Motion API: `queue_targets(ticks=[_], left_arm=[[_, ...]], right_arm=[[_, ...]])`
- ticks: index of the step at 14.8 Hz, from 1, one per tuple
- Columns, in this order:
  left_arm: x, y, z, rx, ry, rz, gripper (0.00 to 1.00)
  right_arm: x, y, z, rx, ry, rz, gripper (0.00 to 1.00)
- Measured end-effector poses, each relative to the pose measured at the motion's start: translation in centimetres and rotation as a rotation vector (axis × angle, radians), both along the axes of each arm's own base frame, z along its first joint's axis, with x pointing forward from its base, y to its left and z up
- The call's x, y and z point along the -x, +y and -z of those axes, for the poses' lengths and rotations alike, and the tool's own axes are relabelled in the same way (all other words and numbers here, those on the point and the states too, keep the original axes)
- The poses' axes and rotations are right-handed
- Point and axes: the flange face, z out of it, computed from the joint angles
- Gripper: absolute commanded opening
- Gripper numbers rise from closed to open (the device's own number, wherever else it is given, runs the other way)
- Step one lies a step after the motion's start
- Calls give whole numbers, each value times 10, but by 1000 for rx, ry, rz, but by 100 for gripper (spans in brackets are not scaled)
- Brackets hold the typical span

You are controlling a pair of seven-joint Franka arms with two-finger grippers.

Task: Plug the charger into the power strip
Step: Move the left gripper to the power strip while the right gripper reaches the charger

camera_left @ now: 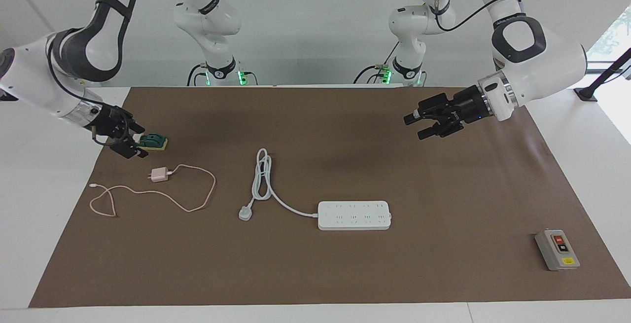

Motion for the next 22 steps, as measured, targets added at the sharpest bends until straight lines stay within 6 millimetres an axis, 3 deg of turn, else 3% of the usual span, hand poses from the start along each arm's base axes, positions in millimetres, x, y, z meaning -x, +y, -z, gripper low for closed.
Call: queue_targets(ticks=[5, 7, 11, 17, 22], left_arm=[[7, 0, 41, 224, -40, -6, 100], [14, -3, 57, 293, -61, 7, 100], [30, -2, 88, 415, -71, 0, 100], [75, -22, 158, 530, -16, -48, 100], [91, -45, 180, 560, 12, -45, 100]], right_arm=[[6, -40, 61, -114, 64, 147, 100], [1, -46, 80, -132, 84, 165, 100], [-12, -48, 101, -177, 89, 197, 100], [-15, -54, 127, -183, 81, 188, 100], [-15, -52, 143, -201, 91, 200, 100]])
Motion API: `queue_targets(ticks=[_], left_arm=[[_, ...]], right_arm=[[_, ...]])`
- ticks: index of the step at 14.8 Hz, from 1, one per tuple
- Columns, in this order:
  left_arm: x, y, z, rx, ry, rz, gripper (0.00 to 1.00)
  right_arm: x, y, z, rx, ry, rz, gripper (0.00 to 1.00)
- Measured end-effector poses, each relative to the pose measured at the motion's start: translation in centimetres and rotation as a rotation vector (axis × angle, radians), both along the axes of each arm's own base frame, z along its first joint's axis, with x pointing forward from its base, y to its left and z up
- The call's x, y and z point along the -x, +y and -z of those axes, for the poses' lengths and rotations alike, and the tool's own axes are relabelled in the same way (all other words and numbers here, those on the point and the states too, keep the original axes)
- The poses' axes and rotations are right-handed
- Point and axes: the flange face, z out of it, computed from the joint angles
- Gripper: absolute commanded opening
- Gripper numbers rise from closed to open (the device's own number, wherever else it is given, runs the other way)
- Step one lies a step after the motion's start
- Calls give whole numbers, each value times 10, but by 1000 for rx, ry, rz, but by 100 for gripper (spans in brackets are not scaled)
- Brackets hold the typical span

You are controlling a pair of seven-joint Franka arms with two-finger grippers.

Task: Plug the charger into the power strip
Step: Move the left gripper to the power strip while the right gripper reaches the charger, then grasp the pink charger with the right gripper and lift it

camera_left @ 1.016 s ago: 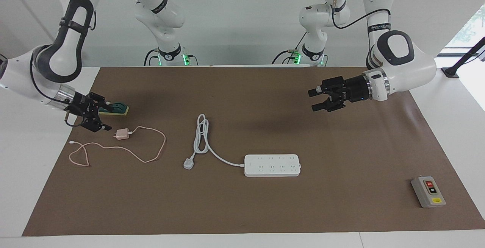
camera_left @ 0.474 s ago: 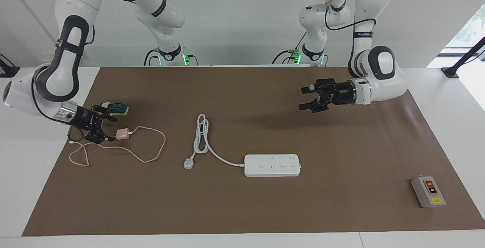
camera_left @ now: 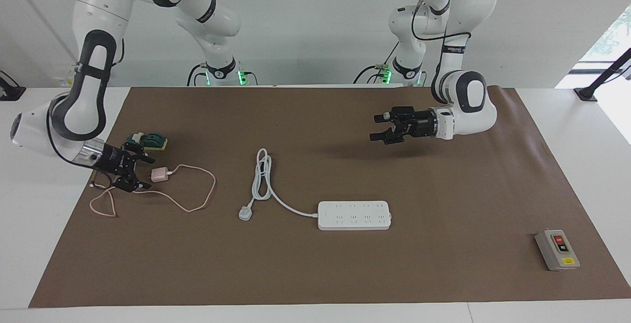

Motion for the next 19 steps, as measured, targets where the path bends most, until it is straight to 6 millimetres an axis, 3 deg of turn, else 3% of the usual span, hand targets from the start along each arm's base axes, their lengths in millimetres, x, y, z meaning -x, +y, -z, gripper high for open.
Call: queue_targets(ticks=[5, 11, 13, 15, 17, 19], left_arm=[[-6, -23, 16, 31, -21, 5, 100], [-46, -24, 49, -12, -45, -24, 100], [-54, -29, 54, -18, -53, -22, 100], [-58, -31, 55, -16, -55, -22, 100], [-60, -32, 58, -13, -53, -27, 100], [-62, -32, 58, -12, -57, -29, 100]], right_arm=[[9, 2, 17, -13, -21, -60, 100], [13, 4, 23, -20, -23, -77, 99], [13, 4, 23, -22, -31, -90, 88], [14, 3, 24, -24, -39, -102, 67], [14, 3, 24, -24, -41, -106, 41], [14, 2, 22, -23, -44, -105, 6]])
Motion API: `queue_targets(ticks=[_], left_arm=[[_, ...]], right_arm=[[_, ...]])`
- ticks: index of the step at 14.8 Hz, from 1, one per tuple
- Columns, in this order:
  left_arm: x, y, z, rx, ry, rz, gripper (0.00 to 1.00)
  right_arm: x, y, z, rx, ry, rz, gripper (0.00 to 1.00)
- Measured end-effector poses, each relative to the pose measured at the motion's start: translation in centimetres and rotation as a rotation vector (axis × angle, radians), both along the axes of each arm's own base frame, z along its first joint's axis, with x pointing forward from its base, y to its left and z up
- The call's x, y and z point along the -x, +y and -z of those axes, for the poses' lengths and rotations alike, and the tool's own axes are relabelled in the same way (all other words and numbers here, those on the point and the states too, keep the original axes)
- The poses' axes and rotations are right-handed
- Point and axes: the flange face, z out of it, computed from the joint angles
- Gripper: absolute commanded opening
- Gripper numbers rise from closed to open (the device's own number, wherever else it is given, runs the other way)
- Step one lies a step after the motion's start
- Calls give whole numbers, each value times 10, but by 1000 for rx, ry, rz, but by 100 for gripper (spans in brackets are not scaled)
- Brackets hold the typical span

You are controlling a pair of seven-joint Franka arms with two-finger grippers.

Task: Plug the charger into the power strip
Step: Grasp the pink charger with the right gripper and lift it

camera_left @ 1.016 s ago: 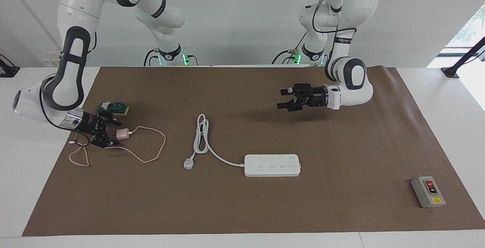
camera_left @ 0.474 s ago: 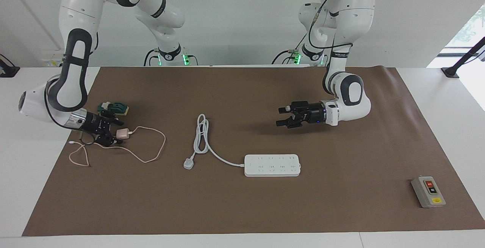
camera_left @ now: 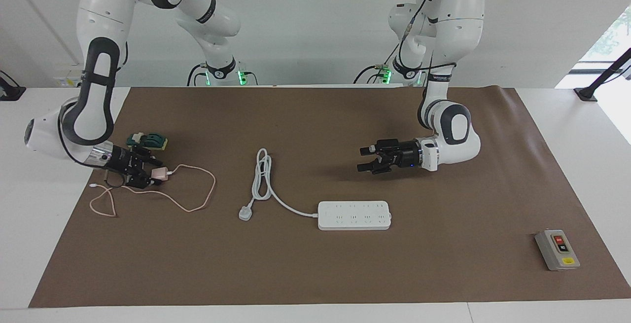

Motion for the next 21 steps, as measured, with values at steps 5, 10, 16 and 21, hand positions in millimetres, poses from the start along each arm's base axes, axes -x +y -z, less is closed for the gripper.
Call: queue_targets(ticks=[5, 10, 16, 21], left_arm=[[-3, -2, -4, 4, -18, 4, 100], [-2, -5, -5, 15, -31, 16, 100], [1, -11, -6, 24, -31, 33, 100], [2, -11, -6, 26, -30, 34, 100]], right_arm=[[-9, 9, -11, 3, -18, -11, 0], [-39, 53, -36, -21, -13, 0, 0], [-66, 139, -119, -41, 1, 92, 0], [-69, 230, -168, -68, 26, 120, 0]])
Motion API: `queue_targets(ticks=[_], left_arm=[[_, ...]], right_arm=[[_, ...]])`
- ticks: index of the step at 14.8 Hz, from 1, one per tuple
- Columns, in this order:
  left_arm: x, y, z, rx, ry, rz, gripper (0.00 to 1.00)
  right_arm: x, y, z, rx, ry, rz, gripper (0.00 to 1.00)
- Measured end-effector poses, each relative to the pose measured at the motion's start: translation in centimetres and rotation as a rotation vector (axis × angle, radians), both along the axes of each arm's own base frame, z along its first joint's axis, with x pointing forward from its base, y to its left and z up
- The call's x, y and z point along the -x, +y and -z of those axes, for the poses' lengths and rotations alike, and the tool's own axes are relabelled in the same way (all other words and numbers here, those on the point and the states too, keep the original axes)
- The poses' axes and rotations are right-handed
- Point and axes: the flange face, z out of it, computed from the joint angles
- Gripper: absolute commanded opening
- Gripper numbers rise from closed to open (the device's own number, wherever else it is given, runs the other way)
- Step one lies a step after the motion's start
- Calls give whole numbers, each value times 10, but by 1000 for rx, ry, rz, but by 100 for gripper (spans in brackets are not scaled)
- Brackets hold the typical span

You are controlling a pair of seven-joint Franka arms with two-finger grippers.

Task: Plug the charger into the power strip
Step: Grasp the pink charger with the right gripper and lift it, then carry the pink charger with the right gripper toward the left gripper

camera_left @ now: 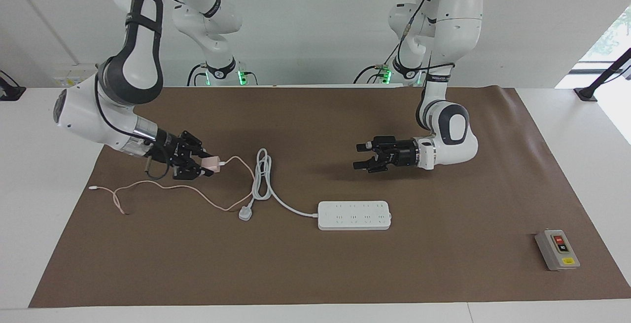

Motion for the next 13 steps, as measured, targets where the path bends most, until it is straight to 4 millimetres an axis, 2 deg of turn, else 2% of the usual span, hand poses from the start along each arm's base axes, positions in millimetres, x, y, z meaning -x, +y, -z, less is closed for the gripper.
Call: queue_targets(ticks=[5, 10, 13], left_arm=[[1, 5, 3, 5, 7, -1, 100], [4, 9, 8, 5, 38, -4, 100], [5, 9, 8, 7, 58, -2, 100]], right_arm=[[0, 70, -23, -25, -3, 41, 0], [3, 142, -30, -49, -21, 74, 0], [4, 177, -35, -42, -40, 149, 0]])
